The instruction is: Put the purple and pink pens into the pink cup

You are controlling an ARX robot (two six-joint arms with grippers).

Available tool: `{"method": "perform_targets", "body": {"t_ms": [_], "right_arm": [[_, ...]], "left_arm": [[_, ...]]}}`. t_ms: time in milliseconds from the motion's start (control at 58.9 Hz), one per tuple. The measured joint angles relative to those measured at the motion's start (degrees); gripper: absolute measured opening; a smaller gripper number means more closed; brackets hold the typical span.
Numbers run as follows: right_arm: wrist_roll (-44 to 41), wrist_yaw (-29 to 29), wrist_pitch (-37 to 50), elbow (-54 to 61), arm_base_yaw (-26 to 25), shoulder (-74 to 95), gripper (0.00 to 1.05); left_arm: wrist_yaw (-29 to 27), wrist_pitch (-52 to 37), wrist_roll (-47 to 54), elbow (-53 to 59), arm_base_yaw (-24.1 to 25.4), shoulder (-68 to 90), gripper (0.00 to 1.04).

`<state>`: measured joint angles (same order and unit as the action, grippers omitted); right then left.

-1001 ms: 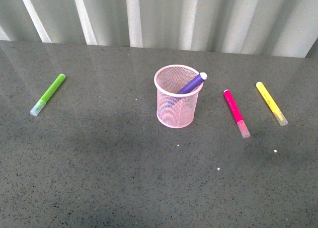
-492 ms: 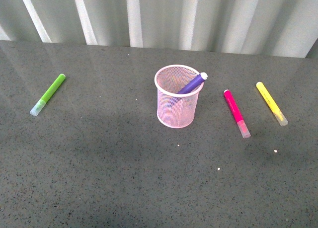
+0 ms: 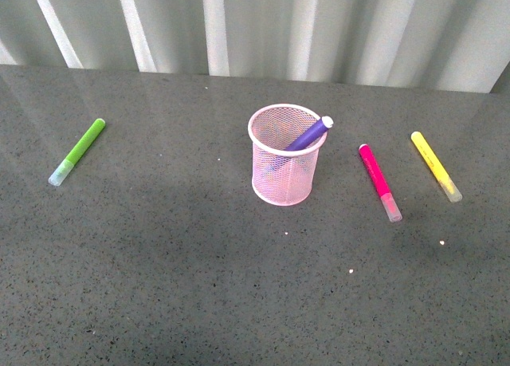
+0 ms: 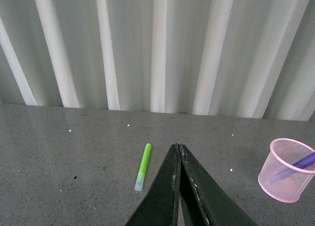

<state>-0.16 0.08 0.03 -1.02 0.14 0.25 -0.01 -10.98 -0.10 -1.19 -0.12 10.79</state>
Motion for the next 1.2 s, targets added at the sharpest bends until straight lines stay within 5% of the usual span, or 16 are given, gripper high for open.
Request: {"method": "perform_targets", "body": {"t_ms": [170, 492, 746, 814, 916, 1018, 1204], "right_arm": [[0.0, 0.02, 0.0, 0.0, 0.0, 0.0, 0.98], [0.0, 0.0, 0.0, 0.0, 0.0, 0.0, 0.98], [2.23, -0.02, -4.74, -1.79, -0.48, 2.54, 0.98], [8.33, 0.39, -13.33, -8.68, -2.82, 17.0, 0.98], [8.09, -2.05, -4.15, -21.31, -4.22, 45.62, 0.98], [3.61, -5.01, -4.52, -33.31, -2.4, 66.2, 0.98], [0.26, -4.72, -8.79, -46.01, 2.23, 89.99, 0.98]], "left_arm": [[0.02, 10.43, -0.02, 0.0, 0.0, -8.79, 0.04], [0.0, 10.93, 0.0, 0.0, 0.0, -10.56, 0.04], [0.0, 10.95, -0.04, 0.0, 0.0, -10.58, 0.46], [0.0, 10.95, -0.04, 0.0, 0.0, -10.58, 0.57], [0.0, 10.95, -0.04, 0.0, 0.0, -10.64, 0.8], [0.02, 10.95, -0.04, 0.0, 0.0, -10.69, 0.98], [0.0, 10.95, -0.02, 0.0, 0.0, -10.69, 0.98]]}}
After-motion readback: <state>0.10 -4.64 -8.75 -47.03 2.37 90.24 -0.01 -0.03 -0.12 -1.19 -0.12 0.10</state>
